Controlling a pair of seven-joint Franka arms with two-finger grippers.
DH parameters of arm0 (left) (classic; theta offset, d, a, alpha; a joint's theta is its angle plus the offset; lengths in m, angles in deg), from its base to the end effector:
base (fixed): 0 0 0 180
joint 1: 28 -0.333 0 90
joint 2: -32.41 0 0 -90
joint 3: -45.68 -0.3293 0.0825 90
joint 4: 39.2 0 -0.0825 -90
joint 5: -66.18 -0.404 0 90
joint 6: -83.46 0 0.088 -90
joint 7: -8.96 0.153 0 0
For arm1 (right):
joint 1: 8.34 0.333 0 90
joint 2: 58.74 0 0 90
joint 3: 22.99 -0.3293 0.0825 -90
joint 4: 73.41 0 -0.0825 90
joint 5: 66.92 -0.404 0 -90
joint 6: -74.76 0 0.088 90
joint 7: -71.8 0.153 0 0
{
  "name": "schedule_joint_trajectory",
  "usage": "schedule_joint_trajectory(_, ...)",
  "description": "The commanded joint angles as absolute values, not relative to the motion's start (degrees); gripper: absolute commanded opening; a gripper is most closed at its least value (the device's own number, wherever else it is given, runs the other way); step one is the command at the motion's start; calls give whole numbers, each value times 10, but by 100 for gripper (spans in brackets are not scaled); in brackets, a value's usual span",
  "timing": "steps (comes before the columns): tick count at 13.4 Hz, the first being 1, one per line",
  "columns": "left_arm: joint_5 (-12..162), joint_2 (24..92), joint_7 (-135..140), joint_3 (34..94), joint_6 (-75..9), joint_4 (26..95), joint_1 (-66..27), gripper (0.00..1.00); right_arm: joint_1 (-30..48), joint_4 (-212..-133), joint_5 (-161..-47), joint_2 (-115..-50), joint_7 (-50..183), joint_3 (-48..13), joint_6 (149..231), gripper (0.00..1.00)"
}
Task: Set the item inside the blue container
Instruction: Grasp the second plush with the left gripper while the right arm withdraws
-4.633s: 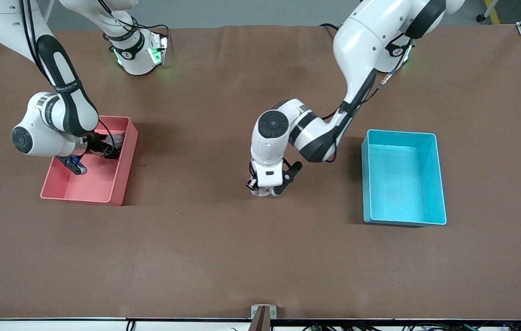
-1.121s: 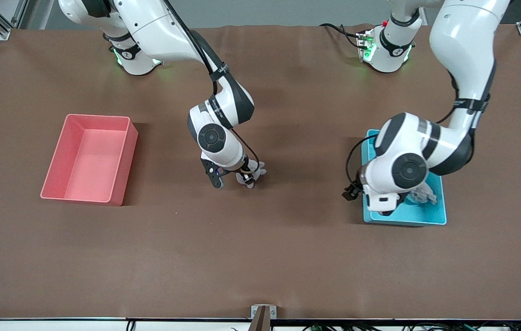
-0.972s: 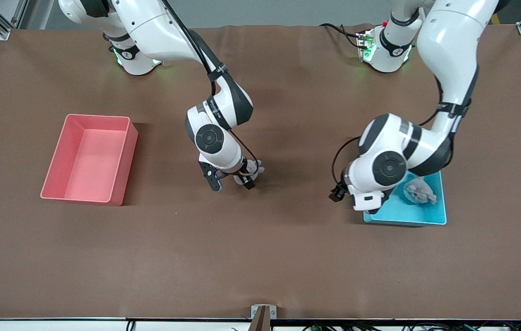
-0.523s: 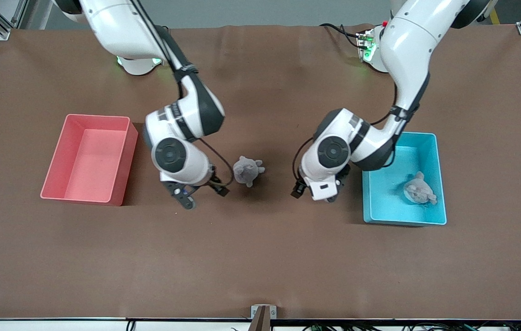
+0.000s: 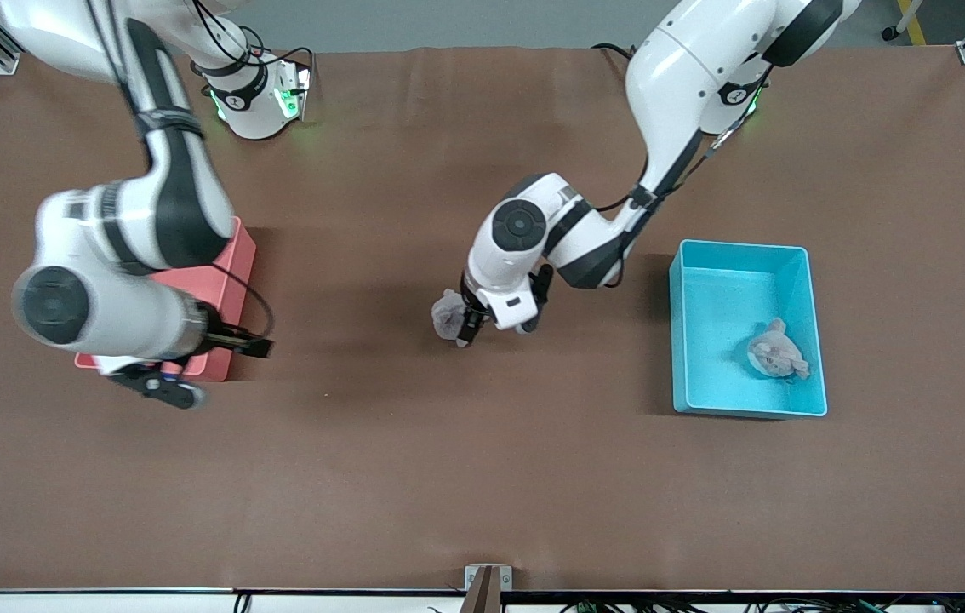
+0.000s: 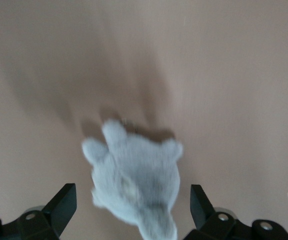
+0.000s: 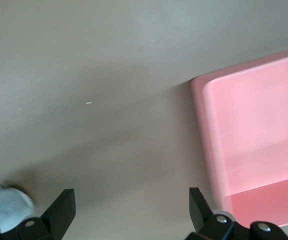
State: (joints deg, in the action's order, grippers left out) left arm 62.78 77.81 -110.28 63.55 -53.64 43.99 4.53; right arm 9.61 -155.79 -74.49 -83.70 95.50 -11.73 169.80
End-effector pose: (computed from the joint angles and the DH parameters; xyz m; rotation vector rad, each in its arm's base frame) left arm 0.5246 -0.5683 0.2015 2.3626 1.7408 -0.2216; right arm 0.6680 0.1147 0.3913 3.0765 -0.4851 -0.3296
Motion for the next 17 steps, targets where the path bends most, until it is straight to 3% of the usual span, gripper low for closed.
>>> schedule_joint_trajectory(1, 628, 805, -1157, 612, -580, 417, 69, 100, 35, -1594, -716, -783, 844, -131, 1679, 100)
schedule_joint_trajectory(7, 626, 834, -1180, 592, -624, 418, 94, 97, -51, -1590, -657, -741, 671, -131, 1649, 100)
schedule_joint_trajectory(12, 608, 846, -1130, 589, -624, 419, 100, 8, -88, -1585, -658, -722, 645, -131, 1635, 100)
schedule_joint_trajectory(13, 596, 846, -1126, 589, -624, 419, 100, 0, -94, -1585, -658, -720, 642, -131, 1635, 100)
schedule_joint_trajectory(17, 549, 827, -1110, 589, -601, 419, 92, 0, -99, -1568, -658, -718, 645, -131, 1609, 100)
